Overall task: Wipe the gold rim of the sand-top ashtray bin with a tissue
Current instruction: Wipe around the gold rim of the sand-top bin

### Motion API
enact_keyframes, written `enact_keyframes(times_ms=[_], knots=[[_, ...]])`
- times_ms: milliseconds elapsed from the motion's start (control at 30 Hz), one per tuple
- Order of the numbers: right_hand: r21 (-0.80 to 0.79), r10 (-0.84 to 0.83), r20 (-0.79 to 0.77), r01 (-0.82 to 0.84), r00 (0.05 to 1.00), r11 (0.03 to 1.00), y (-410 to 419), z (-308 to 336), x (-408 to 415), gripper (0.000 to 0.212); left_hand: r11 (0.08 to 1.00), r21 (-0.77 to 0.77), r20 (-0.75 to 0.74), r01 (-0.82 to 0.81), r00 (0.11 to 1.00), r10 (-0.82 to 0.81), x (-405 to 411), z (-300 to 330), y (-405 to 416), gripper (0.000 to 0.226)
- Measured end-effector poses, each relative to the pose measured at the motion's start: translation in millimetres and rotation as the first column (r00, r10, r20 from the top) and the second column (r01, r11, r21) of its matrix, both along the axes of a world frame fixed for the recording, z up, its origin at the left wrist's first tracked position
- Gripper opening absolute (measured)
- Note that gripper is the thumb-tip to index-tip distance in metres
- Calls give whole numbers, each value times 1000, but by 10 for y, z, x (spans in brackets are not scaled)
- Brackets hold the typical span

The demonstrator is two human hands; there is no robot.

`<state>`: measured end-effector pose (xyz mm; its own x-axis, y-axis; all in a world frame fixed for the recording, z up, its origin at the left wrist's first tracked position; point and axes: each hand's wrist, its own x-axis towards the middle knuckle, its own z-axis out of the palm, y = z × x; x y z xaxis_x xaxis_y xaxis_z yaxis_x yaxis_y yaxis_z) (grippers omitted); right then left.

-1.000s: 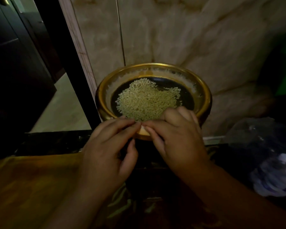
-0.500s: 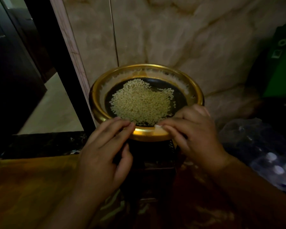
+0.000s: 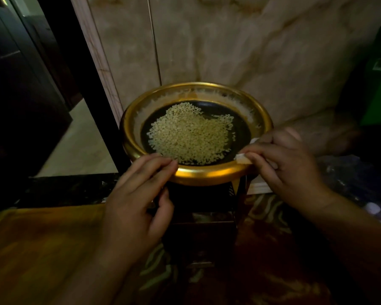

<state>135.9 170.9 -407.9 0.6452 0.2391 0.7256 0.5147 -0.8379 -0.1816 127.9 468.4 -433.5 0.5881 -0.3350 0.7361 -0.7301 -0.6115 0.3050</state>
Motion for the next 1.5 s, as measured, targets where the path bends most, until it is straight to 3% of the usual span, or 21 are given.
enact_keyframes(times_ms=[333, 767, 1033, 1500], knots=[[58, -9, 25, 7, 1000, 998, 611, -77, -161, 21, 999, 50, -44, -1, 999, 3, -30, 24, 44, 46], [5, -187, -36, 187, 982, 982, 1322, 37, -247, 25, 995, 98, -59, 8, 998, -2, 1, -25, 107, 52], [0, -108, -8, 108, 994, 994, 1029, 17, -235, 24, 988, 129, -25, 89, 996, -86, 95, -44, 131, 51], [-12, 76, -40, -76, 996, 997, 205, 0, -52, 27, 990, 108, -15, 89, 996, -88, 114, -72, 101, 51]])
